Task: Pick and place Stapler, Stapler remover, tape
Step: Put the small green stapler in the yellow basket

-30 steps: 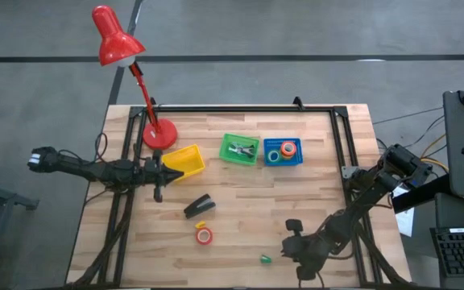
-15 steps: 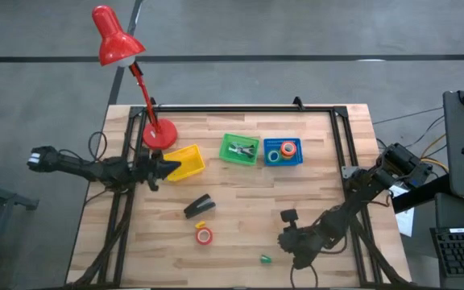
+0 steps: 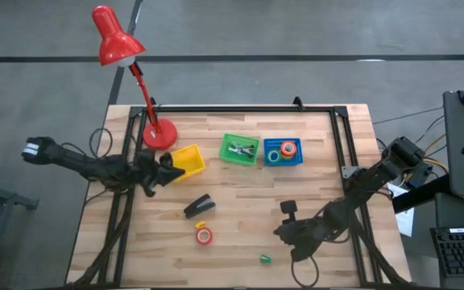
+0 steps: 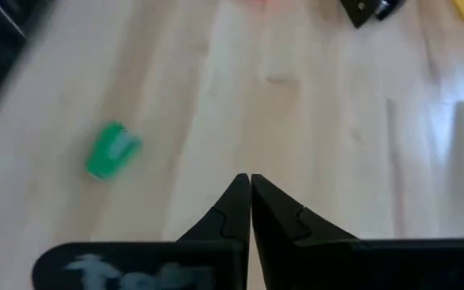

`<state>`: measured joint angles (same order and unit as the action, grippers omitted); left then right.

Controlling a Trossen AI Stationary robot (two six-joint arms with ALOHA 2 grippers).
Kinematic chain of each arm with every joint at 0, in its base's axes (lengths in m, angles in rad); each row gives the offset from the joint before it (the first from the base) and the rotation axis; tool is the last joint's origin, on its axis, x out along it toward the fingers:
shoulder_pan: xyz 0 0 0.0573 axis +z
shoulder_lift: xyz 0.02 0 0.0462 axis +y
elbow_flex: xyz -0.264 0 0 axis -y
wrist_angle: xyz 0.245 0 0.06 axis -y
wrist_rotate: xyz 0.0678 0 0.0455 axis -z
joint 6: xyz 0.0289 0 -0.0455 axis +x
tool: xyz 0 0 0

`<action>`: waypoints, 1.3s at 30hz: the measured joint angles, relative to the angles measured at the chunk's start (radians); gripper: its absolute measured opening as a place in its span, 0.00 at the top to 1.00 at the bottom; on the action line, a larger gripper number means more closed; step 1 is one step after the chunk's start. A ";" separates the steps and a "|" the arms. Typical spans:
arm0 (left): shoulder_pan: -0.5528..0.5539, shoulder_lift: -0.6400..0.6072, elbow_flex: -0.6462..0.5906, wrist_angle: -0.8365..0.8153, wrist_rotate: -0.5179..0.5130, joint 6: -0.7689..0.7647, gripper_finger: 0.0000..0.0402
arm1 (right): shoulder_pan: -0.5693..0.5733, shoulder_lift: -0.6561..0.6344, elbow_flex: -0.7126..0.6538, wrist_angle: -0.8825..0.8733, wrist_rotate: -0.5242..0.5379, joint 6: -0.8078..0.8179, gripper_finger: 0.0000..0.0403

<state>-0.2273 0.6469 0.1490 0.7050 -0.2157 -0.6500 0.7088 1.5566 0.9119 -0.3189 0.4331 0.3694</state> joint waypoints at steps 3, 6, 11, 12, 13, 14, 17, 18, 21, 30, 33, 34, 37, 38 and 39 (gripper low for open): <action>-0.006 0.116 0.053 0.001 0.021 -0.062 0.98 | -0.002 -0.001 -0.006 0.066 -0.025 0.044 0.98; -0.006 0.229 0.095 -0.017 0.068 -0.045 0.98 | -0.003 0.016 -0.016 0.112 -0.079 0.103 0.98; -0.012 0.391 0.178 0.004 -0.013 0.008 0.98 | 0.001 0.040 -0.052 0.142 -0.138 0.292 0.97; -0.012 0.418 0.197 -0.008 -0.014 0.033 0.97 | 0.003 0.043 -0.055 0.155 -0.164 0.309 0.96; -0.013 0.444 0.216 -0.018 -0.012 0.057 0.97 | 0.009 0.048 -0.060 0.166 -0.184 0.321 0.94; -0.013 0.462 0.236 -0.014 -0.012 0.077 0.96 | 0.017 0.053 -0.065 0.177 -0.198 0.330 0.92; -0.011 0.490 0.297 0.005 -0.013 0.119 0.89 | 0.046 0.078 -0.065 0.249 -0.210 0.337 0.83; -0.010 0.500 0.314 0.003 -0.013 0.138 0.87 | 0.053 0.089 -0.065 0.267 -0.210 0.337 0.79; -0.010 0.511 0.352 -0.009 -0.014 0.189 0.80 | 0.065 0.131 -0.065 0.305 -0.210 0.359 0.67; -0.010 0.508 0.404 0.000 -0.017 0.258 0.68 | 0.088 0.234 -0.065 0.456 -0.222 0.388 0.41; -0.008 0.509 0.404 -0.001 -0.033 0.262 0.66 | 0.086 0.280 -0.064 0.492 -0.236 0.389 0.39; -0.008 0.509 0.404 -0.001 -0.043 0.263 0.66 | 0.083 0.294 -0.065 0.504 -0.237 0.383 0.38; -0.008 0.510 0.404 -0.001 -0.064 0.263 0.66 | 0.079 0.310 -0.064 0.559 -0.224 0.364 0.38; -0.008 0.510 0.404 -0.002 -0.072 0.262 0.66 | 0.077 0.317 -0.064 0.568 -0.211 0.361 0.38; -0.008 0.510 0.404 -0.001 -0.073 0.258 0.66 | 0.076 0.325 -0.064 0.581 -0.196 0.360 0.38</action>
<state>-0.2352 1.1568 0.5529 0.7036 -0.2890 -0.3921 0.7853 1.8813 0.8478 0.2622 0.2369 0.7296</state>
